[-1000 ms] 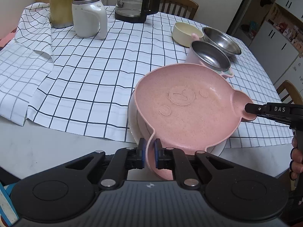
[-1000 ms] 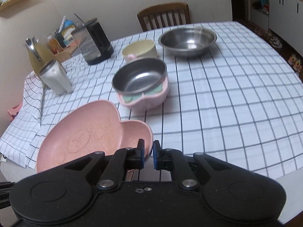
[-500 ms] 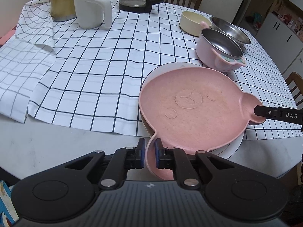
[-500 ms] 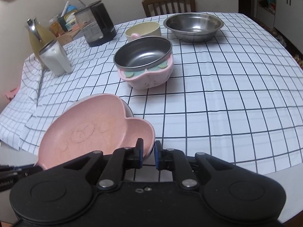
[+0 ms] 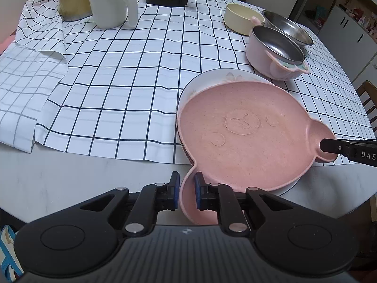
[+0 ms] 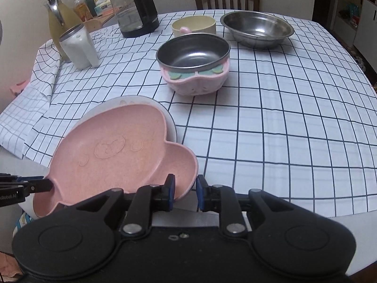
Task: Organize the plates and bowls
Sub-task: 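Lift the pink plate with both tools and carry it to the white plate stack, then lower the pink plate onto the plate stack and open both tools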
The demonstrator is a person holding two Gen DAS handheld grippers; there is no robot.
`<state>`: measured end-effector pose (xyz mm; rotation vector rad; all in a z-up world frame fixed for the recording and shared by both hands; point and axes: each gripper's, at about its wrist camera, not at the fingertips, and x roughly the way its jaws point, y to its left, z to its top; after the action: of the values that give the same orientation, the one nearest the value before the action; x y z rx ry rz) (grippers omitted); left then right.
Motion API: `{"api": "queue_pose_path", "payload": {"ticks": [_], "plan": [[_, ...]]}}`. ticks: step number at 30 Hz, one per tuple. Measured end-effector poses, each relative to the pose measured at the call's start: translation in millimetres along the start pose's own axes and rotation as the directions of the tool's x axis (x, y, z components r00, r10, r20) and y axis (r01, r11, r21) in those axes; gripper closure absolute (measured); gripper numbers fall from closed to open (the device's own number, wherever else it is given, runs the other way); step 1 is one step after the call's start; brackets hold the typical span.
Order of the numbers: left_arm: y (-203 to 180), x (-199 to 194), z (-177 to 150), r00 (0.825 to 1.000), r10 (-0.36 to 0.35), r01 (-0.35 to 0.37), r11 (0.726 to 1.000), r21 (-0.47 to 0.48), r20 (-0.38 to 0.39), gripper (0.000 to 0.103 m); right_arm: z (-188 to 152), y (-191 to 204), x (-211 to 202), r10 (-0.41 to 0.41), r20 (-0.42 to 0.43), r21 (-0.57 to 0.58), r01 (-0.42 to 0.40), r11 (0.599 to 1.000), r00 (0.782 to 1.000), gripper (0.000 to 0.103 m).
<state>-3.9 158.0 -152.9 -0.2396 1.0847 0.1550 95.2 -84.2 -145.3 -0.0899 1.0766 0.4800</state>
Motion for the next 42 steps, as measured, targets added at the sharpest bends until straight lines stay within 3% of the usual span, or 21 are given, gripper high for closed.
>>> {"api": "queue_pose_path", "payload": {"ticks": [5,13,15,16,19,27,30,35,38,42], "plan": [[0.8,2.5,-7.1,1.0,0.019,-0.019,1.0,-0.013,-0.015,0.089,-3.6,-4.7,-2.7,0.002,-0.003,0.011,-0.002,1.0,1.0,0.067],[1.9,-9.8,-14.4,1.0,0.025,-0.025,0.999,-0.037,0.018,0.088,-6.6,-11.4,-15.1,0.016,0.019,0.024,-0.017,1.0,1.0,0.057],[0.5,-17.6,-14.3,0.999,0.022,-0.02,0.999,-0.039,0.043,0.082,-6.6,-11.8,-19.7,0.026,0.029,0.019,-0.027,0.999,0.999,0.056],[-0.8,-22.0,-14.2,0.998,0.026,-0.024,0.999,-0.038,0.059,0.074,-6.4,-11.7,-22.2,0.03,0.033,0.016,-0.03,0.999,0.999,0.055],[-6.5,-35.9,-12.5,0.992,0.046,-0.044,0.999,-0.023,0.118,0.061,-4.9,-9.7,-30.3,0.041,0.052,0.001,-0.041,0.999,0.998,0.054],[-32.5,-65.3,3.3,0.977,0.004,-0.008,1.0,0.019,0.213,0.06,2.8,0.5,-56.8,0.07,0.117,-0.063,-0.063,0.996,0.991,0.048],[-44.2,-73.9,9.5,0.968,-0.014,0.005,0.999,0.037,0.251,0.051,6.6,2.4,-67.3,0.079,0.14,-0.081,-0.068,0.994,0.987,0.042],[-64.4,-84.2,21.2,0.953,-0.038,0.018,0.997,0.07,0.3,0.05,14.4,2.5,-84.8,0.081,0.181,-0.111,-0.061,0.992,0.98,0.037],[-76.7,-85.8,29.8,0.946,-0.046,0.02,0.996,0.085,0.32,0.044,19.3,-1.4,-93.0,0.082,0.209,-0.115,-0.059,0.992,0.975,0.024],[-93.8,-87.8,44.2,0.934,-0.057,0.019,0.994,0.109,0.354,0.041,27.9,-9.5,-100.9,0.07,0.242,-0.125,-0.04,0.991,0.968,0.02]]}}
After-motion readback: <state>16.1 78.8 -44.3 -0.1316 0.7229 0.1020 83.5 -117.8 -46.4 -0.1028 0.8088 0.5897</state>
